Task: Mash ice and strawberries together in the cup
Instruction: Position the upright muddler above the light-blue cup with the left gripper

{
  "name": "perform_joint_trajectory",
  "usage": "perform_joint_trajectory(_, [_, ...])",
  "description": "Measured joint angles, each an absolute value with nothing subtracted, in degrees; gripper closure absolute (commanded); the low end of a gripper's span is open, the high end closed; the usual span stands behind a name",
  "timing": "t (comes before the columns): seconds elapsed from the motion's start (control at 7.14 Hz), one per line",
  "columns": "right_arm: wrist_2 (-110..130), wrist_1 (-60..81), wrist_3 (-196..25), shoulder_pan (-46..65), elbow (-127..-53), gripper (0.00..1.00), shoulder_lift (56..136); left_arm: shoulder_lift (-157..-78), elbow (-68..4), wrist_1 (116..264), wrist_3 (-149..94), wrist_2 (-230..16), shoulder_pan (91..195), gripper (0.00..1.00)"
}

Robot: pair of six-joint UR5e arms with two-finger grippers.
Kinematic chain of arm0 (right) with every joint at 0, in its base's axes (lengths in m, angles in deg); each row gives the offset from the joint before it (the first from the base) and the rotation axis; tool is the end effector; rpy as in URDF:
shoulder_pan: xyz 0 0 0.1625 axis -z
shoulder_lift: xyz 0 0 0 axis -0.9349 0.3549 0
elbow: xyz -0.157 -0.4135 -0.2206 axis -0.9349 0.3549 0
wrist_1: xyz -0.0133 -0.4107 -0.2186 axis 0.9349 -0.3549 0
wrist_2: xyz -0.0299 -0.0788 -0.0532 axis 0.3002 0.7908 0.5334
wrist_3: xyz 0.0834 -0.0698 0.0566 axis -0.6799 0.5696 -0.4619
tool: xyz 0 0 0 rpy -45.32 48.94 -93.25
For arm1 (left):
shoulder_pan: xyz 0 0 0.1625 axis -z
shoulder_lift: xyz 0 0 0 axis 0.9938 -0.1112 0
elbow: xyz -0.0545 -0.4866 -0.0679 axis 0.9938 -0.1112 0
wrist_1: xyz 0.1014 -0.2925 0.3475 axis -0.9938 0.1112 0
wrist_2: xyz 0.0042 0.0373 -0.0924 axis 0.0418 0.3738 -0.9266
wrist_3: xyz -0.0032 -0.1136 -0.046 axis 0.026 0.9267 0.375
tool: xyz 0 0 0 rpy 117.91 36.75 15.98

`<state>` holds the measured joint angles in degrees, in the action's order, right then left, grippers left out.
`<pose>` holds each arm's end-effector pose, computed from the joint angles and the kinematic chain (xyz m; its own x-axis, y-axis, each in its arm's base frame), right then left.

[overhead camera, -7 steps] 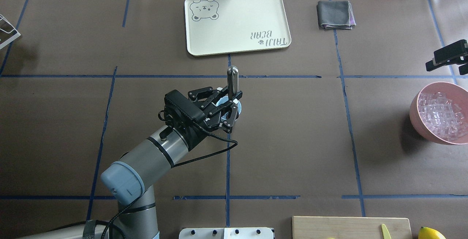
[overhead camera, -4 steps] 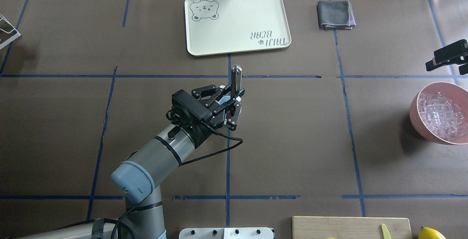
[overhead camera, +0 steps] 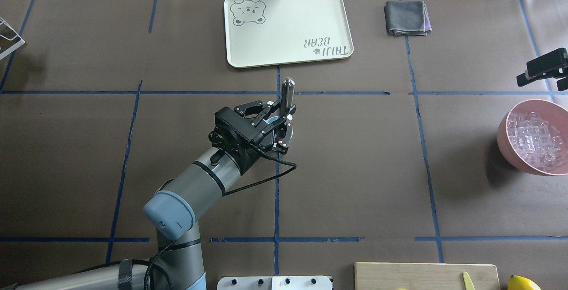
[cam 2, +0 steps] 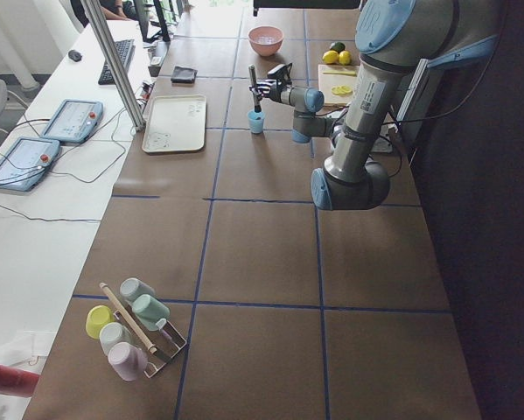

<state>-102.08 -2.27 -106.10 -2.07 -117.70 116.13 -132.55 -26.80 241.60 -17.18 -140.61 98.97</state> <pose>-0.1216 -0.5035 0.4491 0.6021 0.0307 0.7978 -0.1155 0.9921 0.0490 0.6481 -0.3890 0.2156 0.5408 0.6230 -0.5652 0.5934 0.1937 0.7812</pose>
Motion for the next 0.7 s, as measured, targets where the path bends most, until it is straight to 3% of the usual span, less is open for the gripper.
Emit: perform_joint_trajectory(0.7, [-102.1,-2.2,-106.0,-2.0,-117.4,0.00,116.2,-132.6,-23.2,242.5,-17.0,-140.7,99.4,0.98])
